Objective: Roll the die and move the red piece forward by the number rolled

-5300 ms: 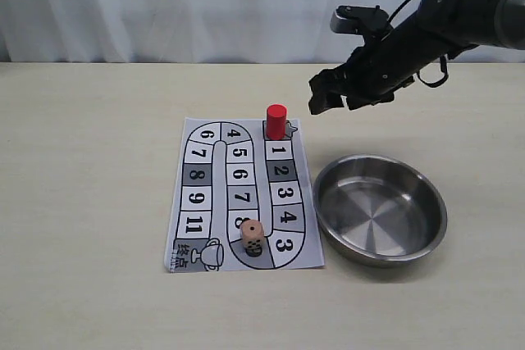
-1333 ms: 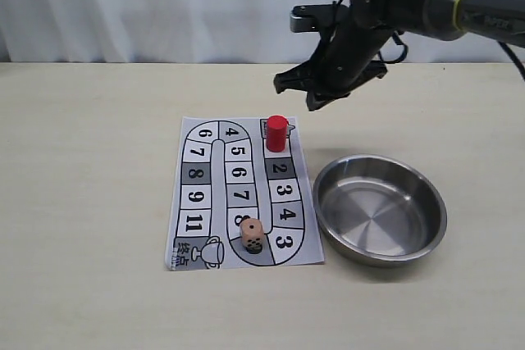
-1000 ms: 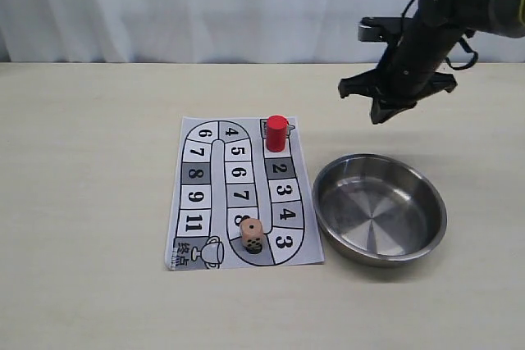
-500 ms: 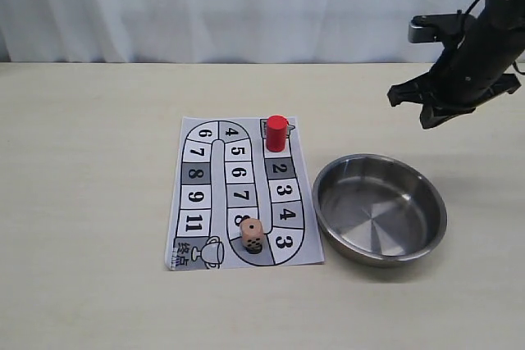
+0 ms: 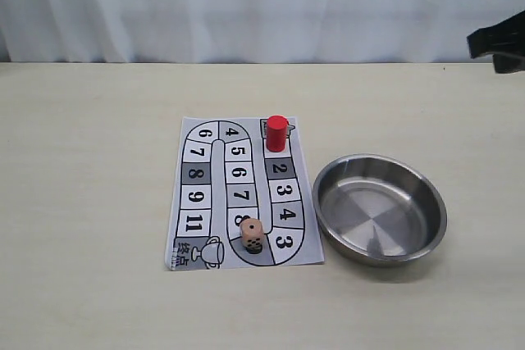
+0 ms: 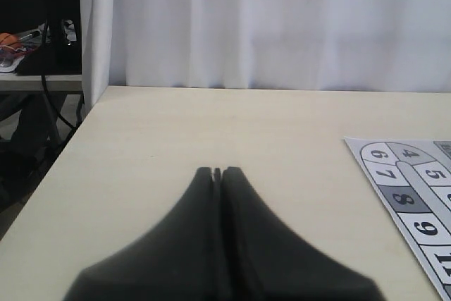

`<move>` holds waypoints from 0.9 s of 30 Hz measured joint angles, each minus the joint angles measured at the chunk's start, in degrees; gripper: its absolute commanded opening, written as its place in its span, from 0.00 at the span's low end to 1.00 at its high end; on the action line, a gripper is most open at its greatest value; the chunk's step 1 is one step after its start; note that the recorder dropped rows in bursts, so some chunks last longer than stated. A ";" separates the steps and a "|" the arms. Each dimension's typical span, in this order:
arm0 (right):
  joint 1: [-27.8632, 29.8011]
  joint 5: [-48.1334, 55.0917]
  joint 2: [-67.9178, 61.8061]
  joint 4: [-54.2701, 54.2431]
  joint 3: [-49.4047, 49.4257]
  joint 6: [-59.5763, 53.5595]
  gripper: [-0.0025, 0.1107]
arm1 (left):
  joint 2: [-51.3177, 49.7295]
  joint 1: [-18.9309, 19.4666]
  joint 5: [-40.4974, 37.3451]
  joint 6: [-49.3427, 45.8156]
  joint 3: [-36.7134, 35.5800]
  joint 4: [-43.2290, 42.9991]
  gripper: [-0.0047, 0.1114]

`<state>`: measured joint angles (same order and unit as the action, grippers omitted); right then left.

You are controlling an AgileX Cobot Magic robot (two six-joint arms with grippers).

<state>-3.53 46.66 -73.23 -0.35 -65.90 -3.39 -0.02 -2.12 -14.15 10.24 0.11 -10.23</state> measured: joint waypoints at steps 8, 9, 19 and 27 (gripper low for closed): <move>0.00 -0.09 27.64 0.00 9.66 -0.07 0.06 | 0.00 0.00 0.00 0.00 0.00 0.00 0.04; 0.00 -0.09 30.04 0.00 10.17 -0.07 0.06 | 0.00 0.00 0.00 0.00 0.00 0.00 0.04; 0.00 0.10 69.40 0.00 22.13 -0.13 0.06 | 0.00 0.00 0.00 0.00 0.00 0.00 0.04; 0.00 -9.13 73.00 0.65 31.79 -0.13 0.06 | 0.00 0.00 0.00 0.00 0.00 0.00 0.04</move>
<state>-3.53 37.52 -0.23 0.30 -34.11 -3.52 -0.02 -2.12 -14.15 10.24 0.11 -10.23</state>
